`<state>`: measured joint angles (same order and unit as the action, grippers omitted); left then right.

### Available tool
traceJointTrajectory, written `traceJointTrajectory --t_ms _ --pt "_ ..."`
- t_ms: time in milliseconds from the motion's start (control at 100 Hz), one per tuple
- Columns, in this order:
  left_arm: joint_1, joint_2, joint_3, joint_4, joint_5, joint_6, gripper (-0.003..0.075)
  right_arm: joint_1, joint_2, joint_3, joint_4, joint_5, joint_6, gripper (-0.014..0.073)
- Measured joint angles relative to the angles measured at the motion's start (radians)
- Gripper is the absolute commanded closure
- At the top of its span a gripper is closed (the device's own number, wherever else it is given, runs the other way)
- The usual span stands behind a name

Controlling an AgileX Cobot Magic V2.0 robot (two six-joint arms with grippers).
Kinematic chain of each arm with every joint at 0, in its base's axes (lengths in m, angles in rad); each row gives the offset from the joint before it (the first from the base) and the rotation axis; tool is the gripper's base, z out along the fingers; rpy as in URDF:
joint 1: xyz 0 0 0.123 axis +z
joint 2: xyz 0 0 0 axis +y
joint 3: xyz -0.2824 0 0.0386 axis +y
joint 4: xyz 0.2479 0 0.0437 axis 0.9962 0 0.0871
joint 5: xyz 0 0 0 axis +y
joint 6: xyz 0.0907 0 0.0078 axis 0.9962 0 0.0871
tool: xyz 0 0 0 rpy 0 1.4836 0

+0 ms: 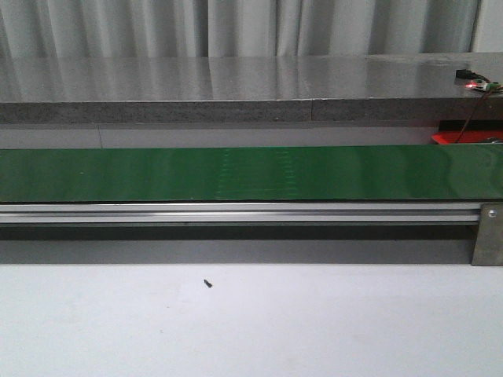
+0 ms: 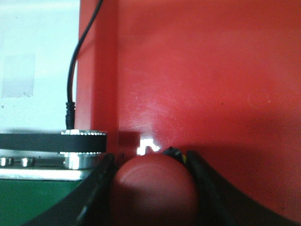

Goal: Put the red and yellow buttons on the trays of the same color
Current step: 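Carry the red button to the red tray and lower it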

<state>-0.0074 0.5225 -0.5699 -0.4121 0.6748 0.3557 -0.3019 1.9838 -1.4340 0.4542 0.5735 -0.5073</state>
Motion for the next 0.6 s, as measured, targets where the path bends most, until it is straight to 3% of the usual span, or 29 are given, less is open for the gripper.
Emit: traceJointTrajectory --t_ms 180,370,600 --pt "0.0 0.0 0.0 0.0 0.0 0.0 0.074 0.0 0.019 0.0 0.002 -0.01 0.0 0.0358" --pt "0.0 0.0 0.0 0.0 0.0 0.0 0.074 0.0 0.022 0.0 0.004 -0.012 0.002 0.0113" --pt "0.0 0.0 0.0 0.0 0.0 0.0 0.074 -0.002 0.022 0.0 0.002 -0.017 0.002 0.0097"
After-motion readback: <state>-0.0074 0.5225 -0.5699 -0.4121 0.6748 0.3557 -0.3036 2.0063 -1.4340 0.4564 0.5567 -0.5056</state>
